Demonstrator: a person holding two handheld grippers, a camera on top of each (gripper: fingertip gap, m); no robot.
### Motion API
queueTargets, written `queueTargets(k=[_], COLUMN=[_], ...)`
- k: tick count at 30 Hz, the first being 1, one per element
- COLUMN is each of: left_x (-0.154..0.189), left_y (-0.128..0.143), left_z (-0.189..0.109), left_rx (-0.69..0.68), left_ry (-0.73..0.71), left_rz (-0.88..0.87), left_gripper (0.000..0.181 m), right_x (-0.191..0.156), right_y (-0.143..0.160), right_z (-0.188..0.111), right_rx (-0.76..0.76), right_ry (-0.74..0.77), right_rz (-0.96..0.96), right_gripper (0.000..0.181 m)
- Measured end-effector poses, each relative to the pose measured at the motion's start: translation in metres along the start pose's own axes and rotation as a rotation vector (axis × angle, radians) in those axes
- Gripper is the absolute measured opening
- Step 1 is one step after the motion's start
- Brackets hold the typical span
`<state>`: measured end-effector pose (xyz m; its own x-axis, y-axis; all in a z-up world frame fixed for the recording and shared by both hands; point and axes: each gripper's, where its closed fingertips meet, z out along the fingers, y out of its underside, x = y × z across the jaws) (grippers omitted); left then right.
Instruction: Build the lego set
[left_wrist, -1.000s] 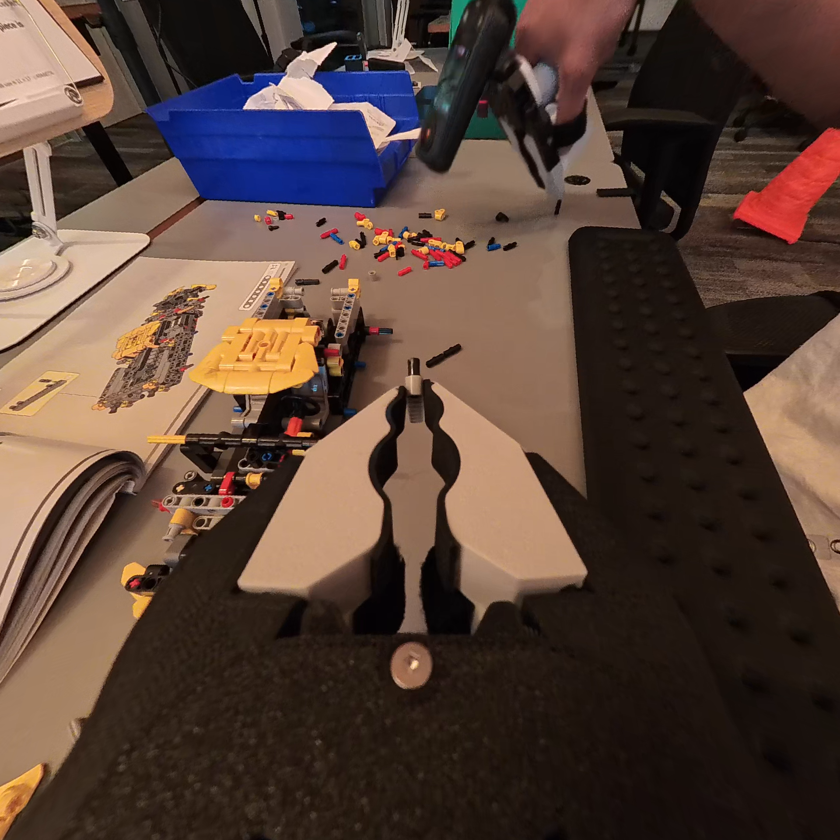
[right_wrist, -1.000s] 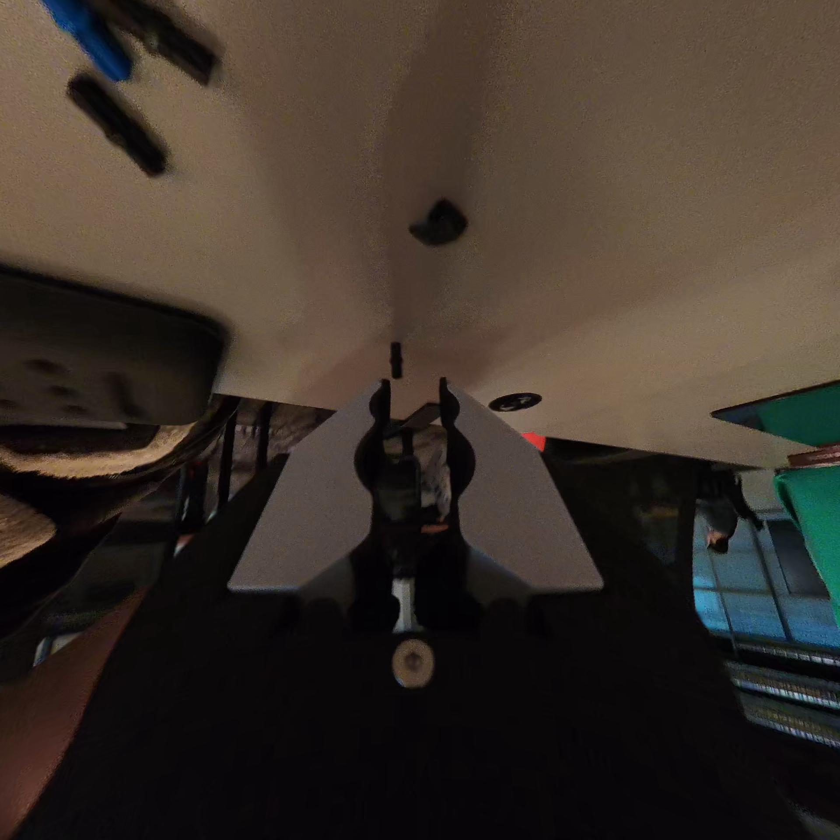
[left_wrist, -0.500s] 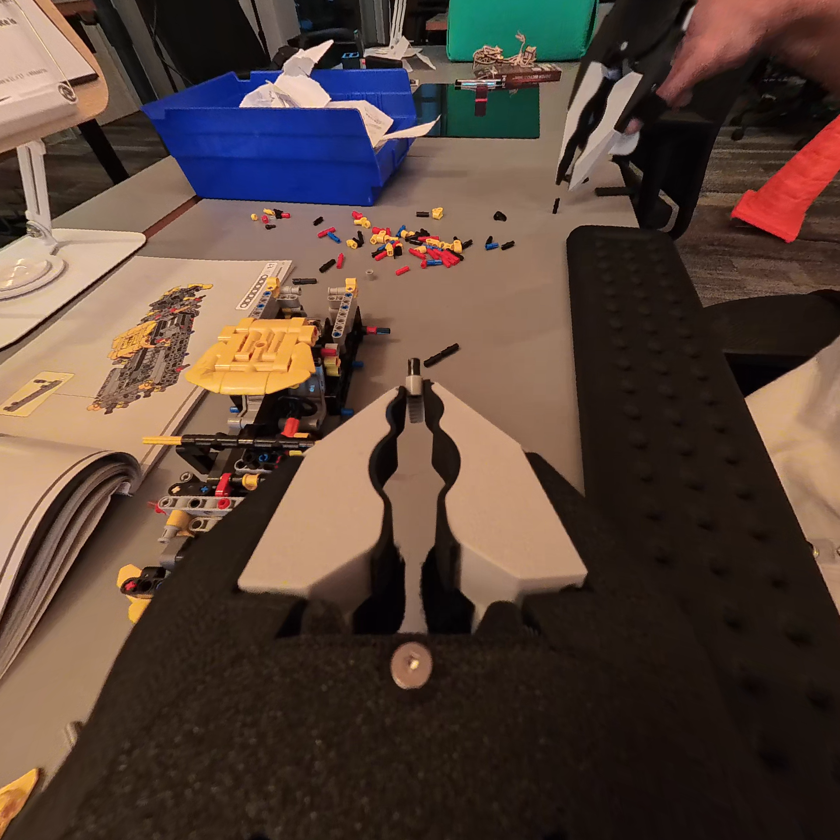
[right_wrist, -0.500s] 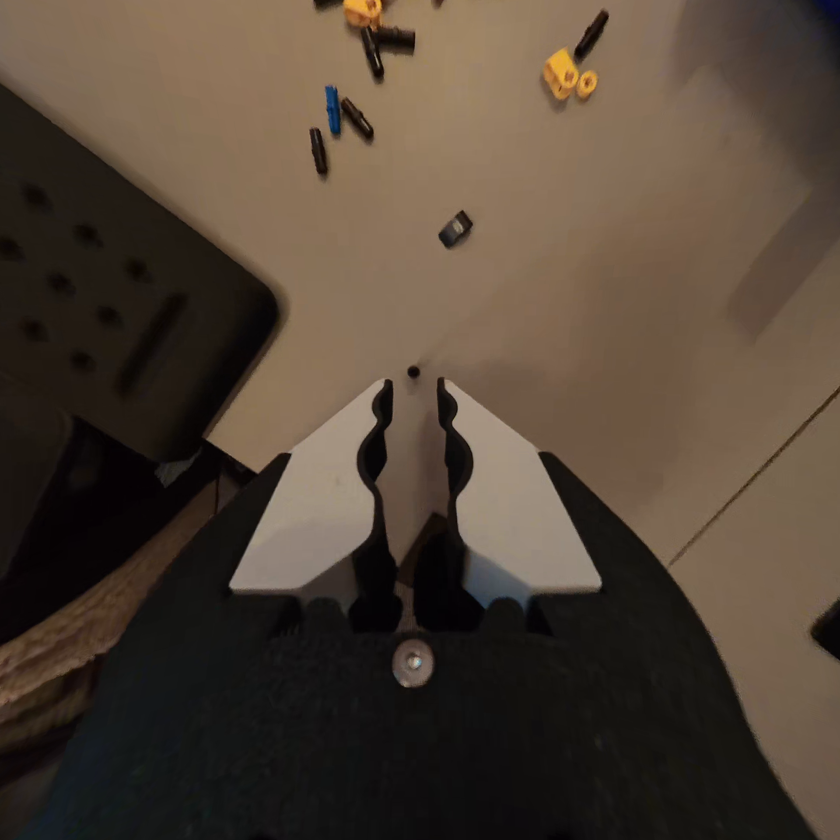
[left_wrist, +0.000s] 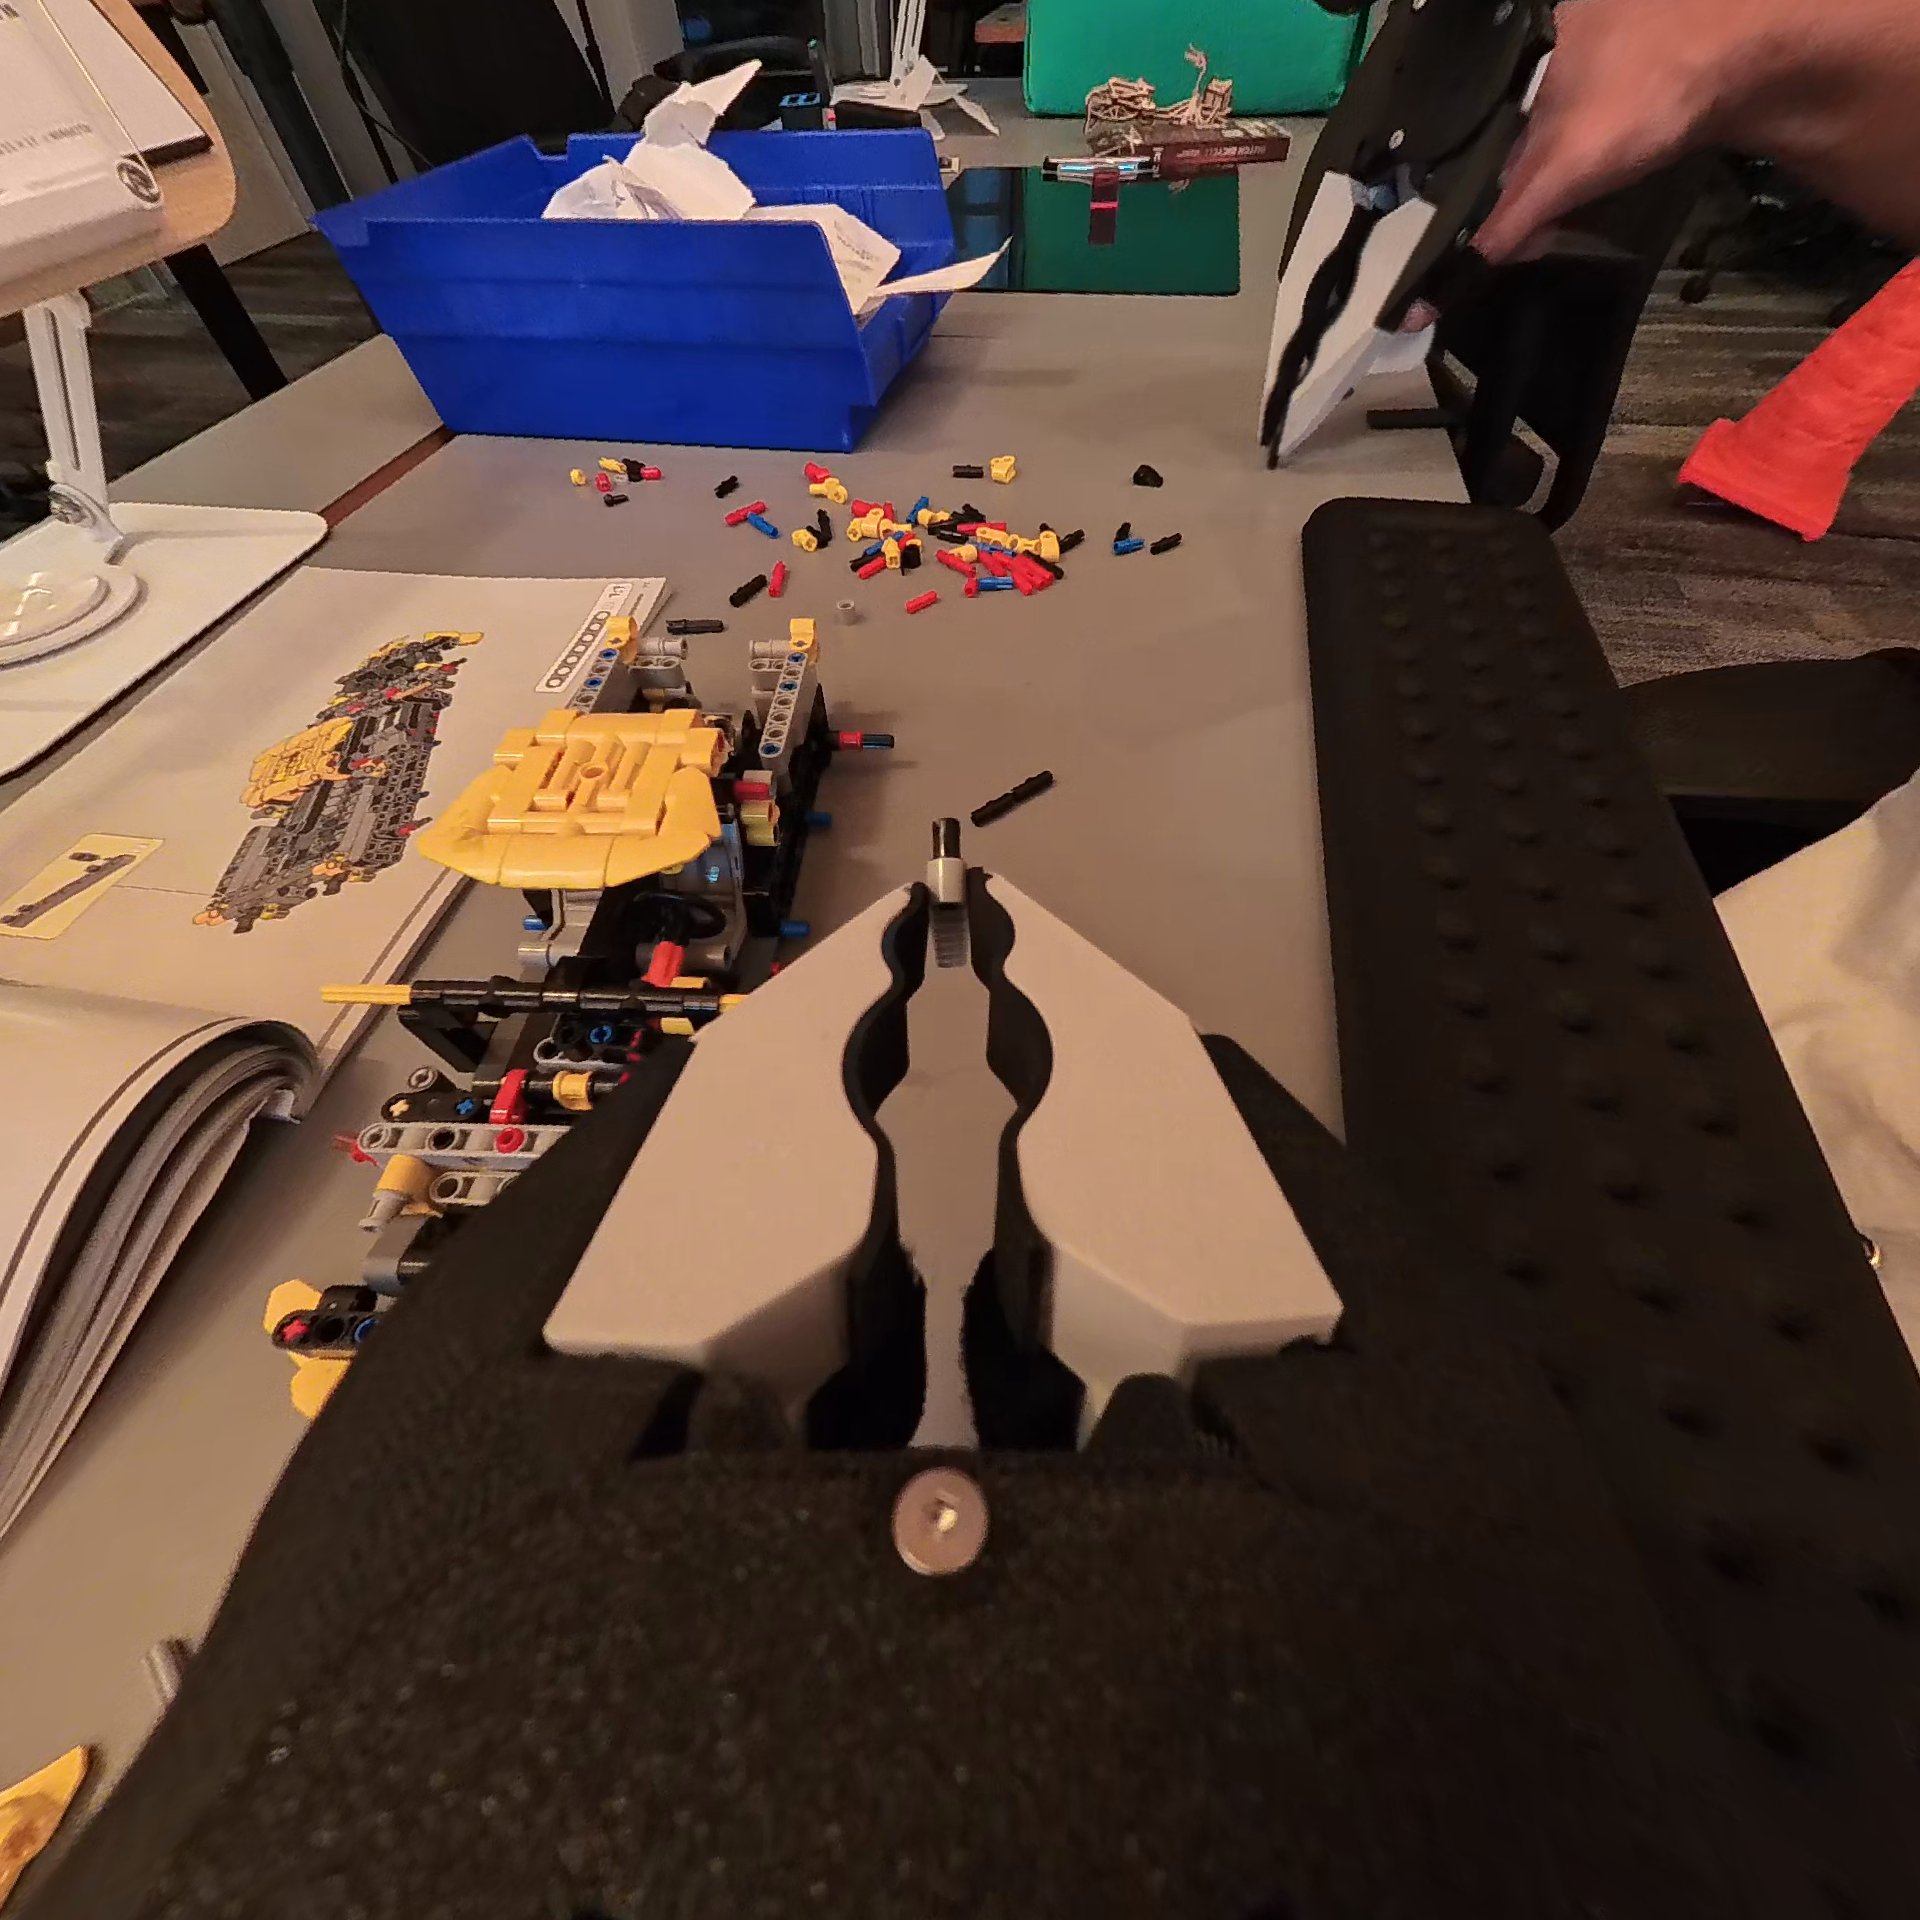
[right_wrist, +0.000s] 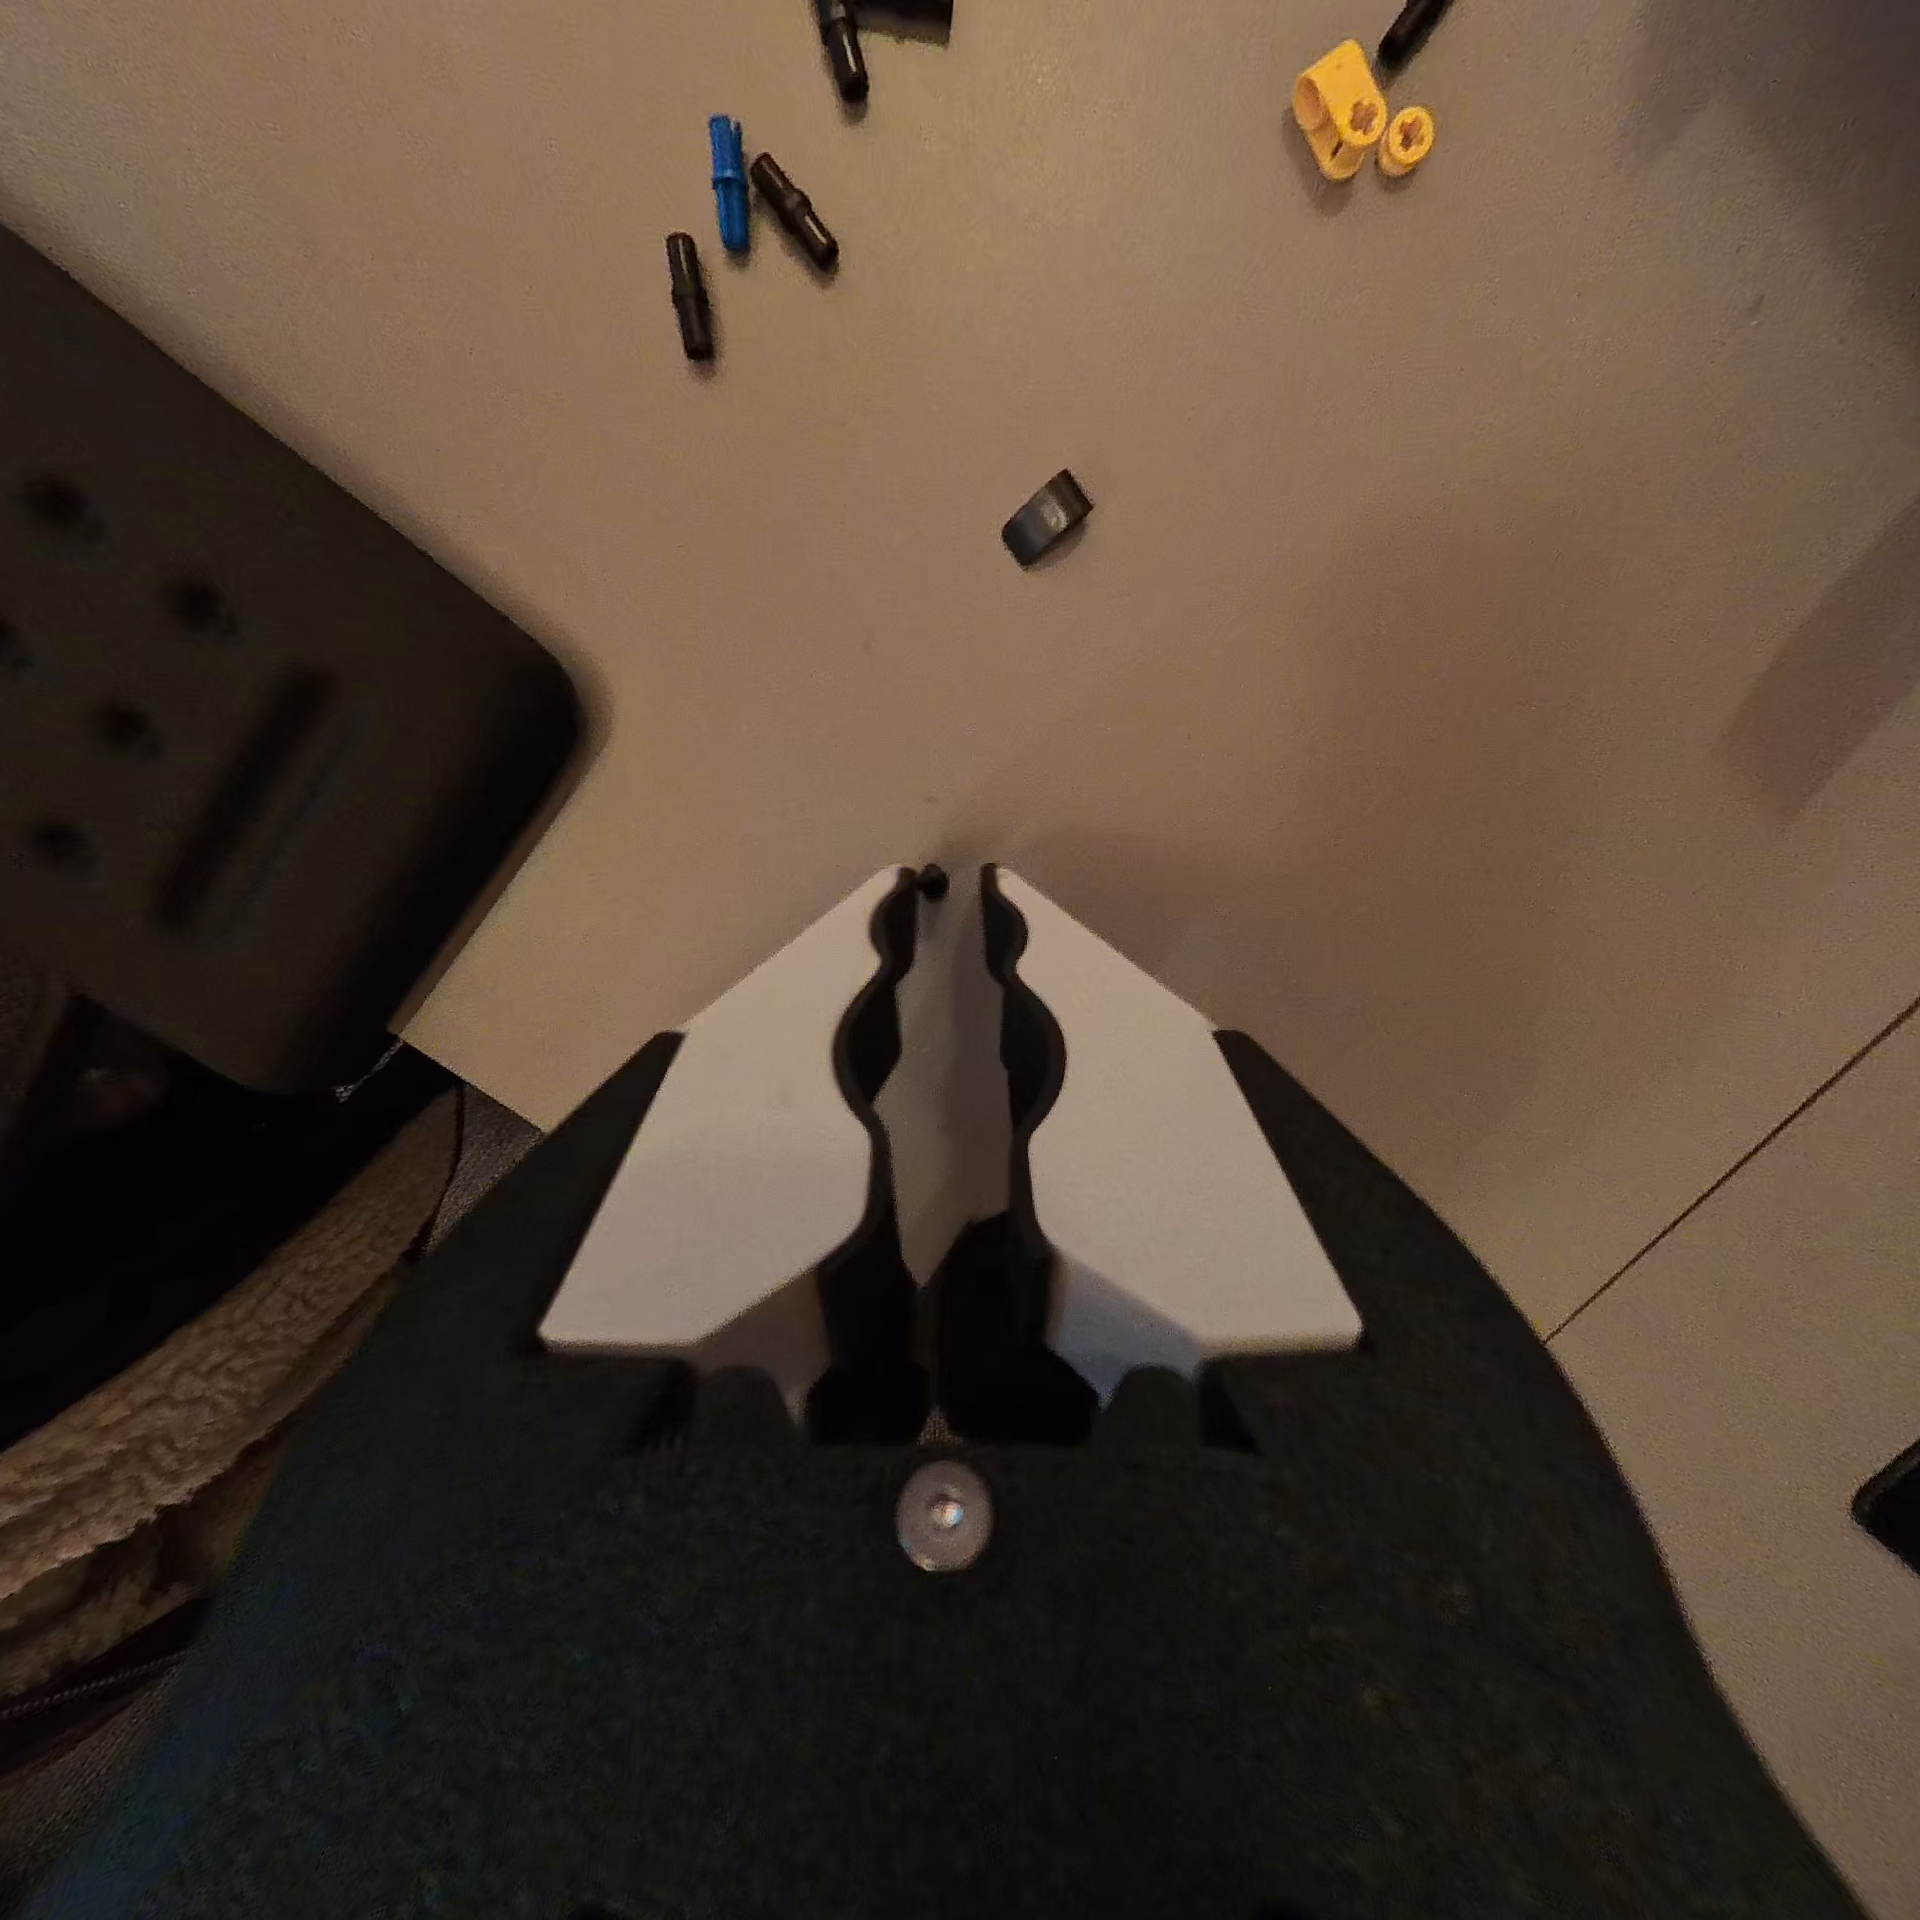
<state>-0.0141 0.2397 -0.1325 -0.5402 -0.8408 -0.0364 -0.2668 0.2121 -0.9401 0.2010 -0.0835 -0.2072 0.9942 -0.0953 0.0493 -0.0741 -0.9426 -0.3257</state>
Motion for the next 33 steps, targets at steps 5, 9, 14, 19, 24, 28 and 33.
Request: queueTargets(k=[5,9,14,19,24,28,33], left_x=[0.001,0.003,0.013,0.019,0.017,0.015,0.016], left_y=[0.0,-0.004,-0.018,-0.034,-0.039,-0.038,-0.036], left_z=[0.0,0.0,-0.005,-0.014,-0.018,-0.018,-0.017], left_rx=[0.001,0.022,0.093,0.187,0.216,0.211,0.201], left_ry=[0.001,0.009,0.058,0.08,0.078,0.079,0.087], left_rz=[0.003,0.002,0.014,0.037,0.032,0.015,0.007], left_gripper=[0.007,0.007,0.007,0.007,0.007,0.007,0.007], right_x=[-0.003,-0.031,-0.154,-0.237,-0.253,-0.254,-0.253], right_y=[-0.009,-0.075,-0.224,-0.304,-0.324,-0.323,-0.324], right_z=[-0.001,-0.02,-0.059,-0.038,-0.031,-0.031,-0.029], right_rx=[0.02,0.262,0.777,0.895,0.876,0.842,0.841], right_ry=[-0.007,-0.068,-0.413,-0.622,-0.72,-0.7,-0.678], right_rz=[-0.034,-0.094,-0.243,-0.369,-0.413,-0.449,-0.451], right_gripper=[0.005,0.004,0.004,0.004,0.004,0.004,0.004])
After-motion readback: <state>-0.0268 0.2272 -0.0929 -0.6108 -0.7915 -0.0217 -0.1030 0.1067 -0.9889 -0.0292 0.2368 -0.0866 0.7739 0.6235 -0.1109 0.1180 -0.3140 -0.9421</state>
